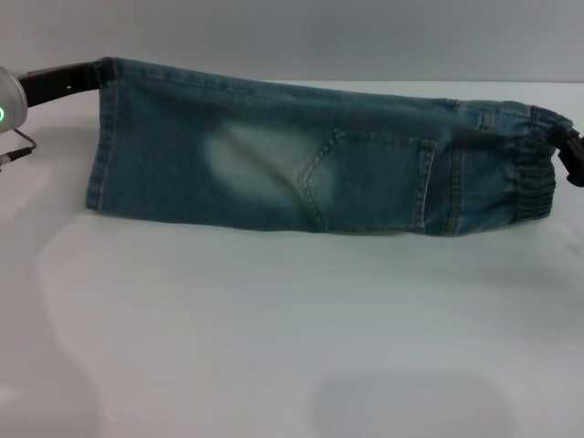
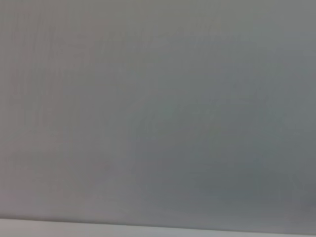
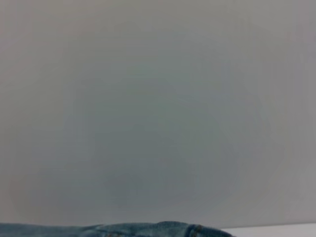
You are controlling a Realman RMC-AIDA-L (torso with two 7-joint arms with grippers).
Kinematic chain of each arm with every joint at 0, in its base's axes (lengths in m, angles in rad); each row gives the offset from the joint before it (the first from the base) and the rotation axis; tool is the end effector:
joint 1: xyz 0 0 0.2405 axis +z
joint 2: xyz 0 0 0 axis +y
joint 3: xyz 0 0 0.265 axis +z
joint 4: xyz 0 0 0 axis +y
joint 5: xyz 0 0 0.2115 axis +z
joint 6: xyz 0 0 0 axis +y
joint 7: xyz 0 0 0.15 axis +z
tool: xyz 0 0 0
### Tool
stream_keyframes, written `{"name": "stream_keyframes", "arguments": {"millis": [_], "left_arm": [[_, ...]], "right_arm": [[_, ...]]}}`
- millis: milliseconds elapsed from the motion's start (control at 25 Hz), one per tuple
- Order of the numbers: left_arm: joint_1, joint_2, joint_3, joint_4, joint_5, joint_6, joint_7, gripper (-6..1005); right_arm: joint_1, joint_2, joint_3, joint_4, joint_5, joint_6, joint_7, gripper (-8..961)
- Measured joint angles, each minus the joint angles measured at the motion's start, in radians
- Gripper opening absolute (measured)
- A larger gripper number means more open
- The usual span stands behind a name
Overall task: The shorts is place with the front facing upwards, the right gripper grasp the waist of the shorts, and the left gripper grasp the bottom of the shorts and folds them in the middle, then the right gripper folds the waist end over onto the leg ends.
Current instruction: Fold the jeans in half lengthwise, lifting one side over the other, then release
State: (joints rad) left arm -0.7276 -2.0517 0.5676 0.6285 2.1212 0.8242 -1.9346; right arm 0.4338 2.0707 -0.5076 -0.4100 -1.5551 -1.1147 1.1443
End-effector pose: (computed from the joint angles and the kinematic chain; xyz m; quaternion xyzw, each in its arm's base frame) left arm -0.2865 0.4602 0.0432 -0.7652 -0.4579 -0.2127 0.3994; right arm 0.3549 0.3544 0.0208 -0.7635 0.3630 0.3157 0.4309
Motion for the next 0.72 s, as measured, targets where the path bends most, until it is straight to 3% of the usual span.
{"name": "stream_keyframes", "arguments": {"millis": [720], "left_arm": [[-0.019, -0.006, 0.036, -0.051, -0.053, -0.084, 0.076, 167]], "right_arm": [[0.133, 0.002, -0.006, 0.074, 0.079, 0.184, -0.152, -2]]}}
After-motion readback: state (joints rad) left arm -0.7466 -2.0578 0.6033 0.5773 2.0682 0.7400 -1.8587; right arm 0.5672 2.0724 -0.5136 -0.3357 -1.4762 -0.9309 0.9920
